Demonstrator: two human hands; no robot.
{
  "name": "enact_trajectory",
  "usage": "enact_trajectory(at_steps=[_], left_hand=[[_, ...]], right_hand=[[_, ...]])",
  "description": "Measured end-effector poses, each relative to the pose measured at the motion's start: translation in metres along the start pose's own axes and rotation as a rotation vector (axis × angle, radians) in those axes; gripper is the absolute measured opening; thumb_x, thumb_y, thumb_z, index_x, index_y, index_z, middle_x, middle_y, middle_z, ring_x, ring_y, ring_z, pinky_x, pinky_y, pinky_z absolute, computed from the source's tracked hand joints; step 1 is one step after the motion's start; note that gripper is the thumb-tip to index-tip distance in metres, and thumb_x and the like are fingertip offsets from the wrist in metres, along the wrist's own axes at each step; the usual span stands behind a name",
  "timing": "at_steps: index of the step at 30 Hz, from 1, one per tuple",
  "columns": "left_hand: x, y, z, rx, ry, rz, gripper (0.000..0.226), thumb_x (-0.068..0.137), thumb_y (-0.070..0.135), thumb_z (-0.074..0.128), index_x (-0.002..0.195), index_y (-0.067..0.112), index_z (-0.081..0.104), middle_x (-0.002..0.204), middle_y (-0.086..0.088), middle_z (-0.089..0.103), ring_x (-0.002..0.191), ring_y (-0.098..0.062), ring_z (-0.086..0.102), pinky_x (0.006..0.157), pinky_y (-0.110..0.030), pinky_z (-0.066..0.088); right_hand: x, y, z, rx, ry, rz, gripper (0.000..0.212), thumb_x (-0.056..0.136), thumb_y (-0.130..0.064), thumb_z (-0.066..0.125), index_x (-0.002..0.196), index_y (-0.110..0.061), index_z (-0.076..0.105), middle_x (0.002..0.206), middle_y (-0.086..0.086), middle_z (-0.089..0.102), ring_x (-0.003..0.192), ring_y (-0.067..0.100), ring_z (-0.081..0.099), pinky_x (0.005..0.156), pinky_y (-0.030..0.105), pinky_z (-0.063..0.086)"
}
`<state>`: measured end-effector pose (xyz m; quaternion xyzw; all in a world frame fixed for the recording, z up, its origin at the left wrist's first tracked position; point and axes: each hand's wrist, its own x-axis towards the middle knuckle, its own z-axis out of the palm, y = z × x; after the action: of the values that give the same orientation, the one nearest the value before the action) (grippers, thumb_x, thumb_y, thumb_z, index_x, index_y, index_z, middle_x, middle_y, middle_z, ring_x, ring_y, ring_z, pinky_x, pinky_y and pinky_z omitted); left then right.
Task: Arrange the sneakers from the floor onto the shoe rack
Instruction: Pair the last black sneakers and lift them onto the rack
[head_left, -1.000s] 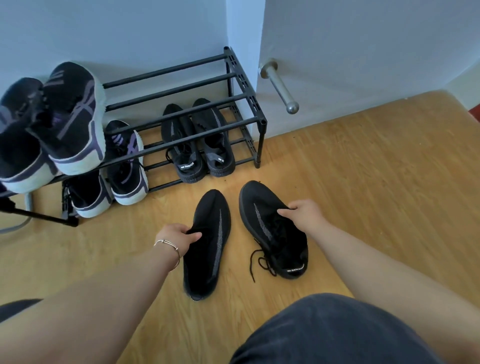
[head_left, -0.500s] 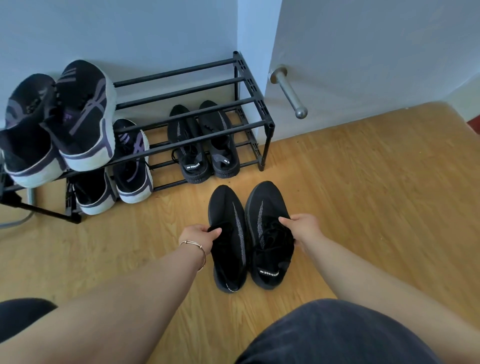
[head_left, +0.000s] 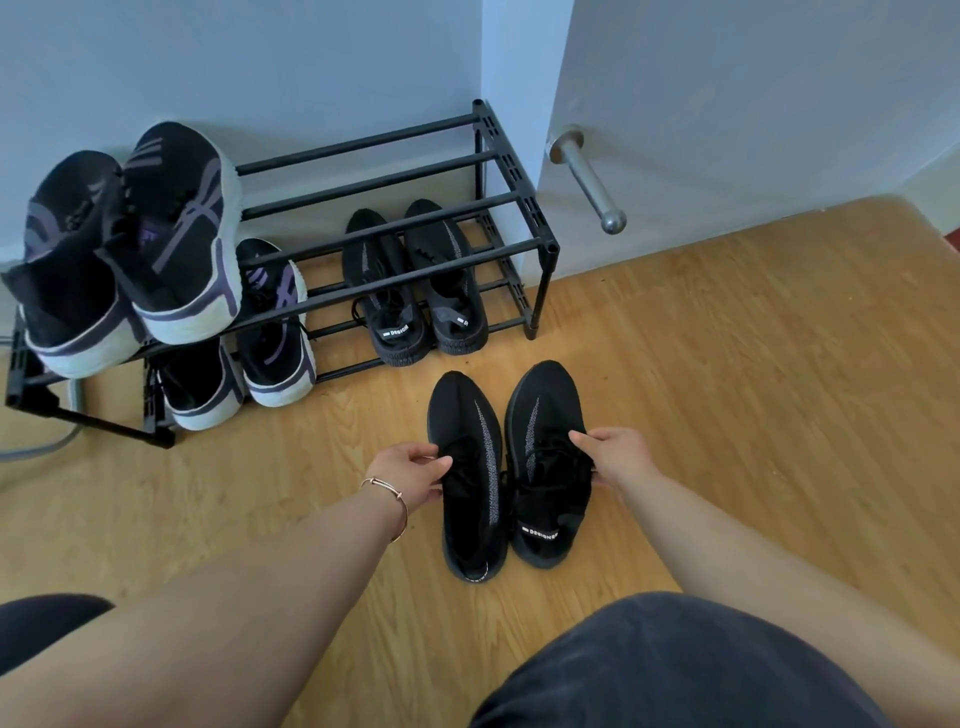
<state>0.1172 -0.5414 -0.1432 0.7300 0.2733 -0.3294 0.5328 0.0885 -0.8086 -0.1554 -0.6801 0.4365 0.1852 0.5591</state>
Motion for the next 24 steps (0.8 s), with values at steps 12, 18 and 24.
enact_trajectory(at_steps=[12, 18, 24], left_hand=[[-0.023, 0.019, 0.064, 0.359, -0.084, 0.224, 0.055, 0.094, 0.030, 0.066, 0.145, 0.017, 0.050, 0.137, 0.001, 0.062, 0.122, -0.017, 0.060, 0.103, -0.028, 0.045], [-0.011, 0.019, 0.064, 0.425, -0.069, 0.193, 0.054, 0.093, 0.029, 0.066, 0.144, 0.020, 0.050, 0.136, 0.001, 0.064, 0.118, -0.019, 0.063, 0.106, -0.036, 0.049], [-0.008, 0.019, 0.070, 0.397, -0.073, 0.181, 0.051, 0.092, 0.027, 0.068, 0.140, 0.021, 0.054, 0.129, 0.003, 0.067, 0.108, -0.020, 0.068, 0.102, -0.037, 0.052]], right_hand=[[-0.014, 0.021, -0.003, 0.029, -0.133, 0.033, 0.025, 0.096, -0.020, 0.066, 0.110, 0.001, 0.070, 0.106, 0.014, 0.075, 0.096, 0.026, 0.073, 0.071, 0.031, 0.061], [-0.002, 0.029, -0.003, 0.040, -0.132, 0.033, 0.021, 0.094, -0.020, 0.070, 0.107, -0.003, 0.069, 0.107, 0.015, 0.074, 0.097, 0.029, 0.073, 0.078, 0.039, 0.063], [0.007, 0.033, 0.001, 0.063, -0.091, 0.031, 0.012, 0.094, -0.011, 0.068, 0.094, 0.000, 0.063, 0.112, 0.030, 0.070, 0.104, 0.041, 0.070, 0.082, 0.048, 0.063]])
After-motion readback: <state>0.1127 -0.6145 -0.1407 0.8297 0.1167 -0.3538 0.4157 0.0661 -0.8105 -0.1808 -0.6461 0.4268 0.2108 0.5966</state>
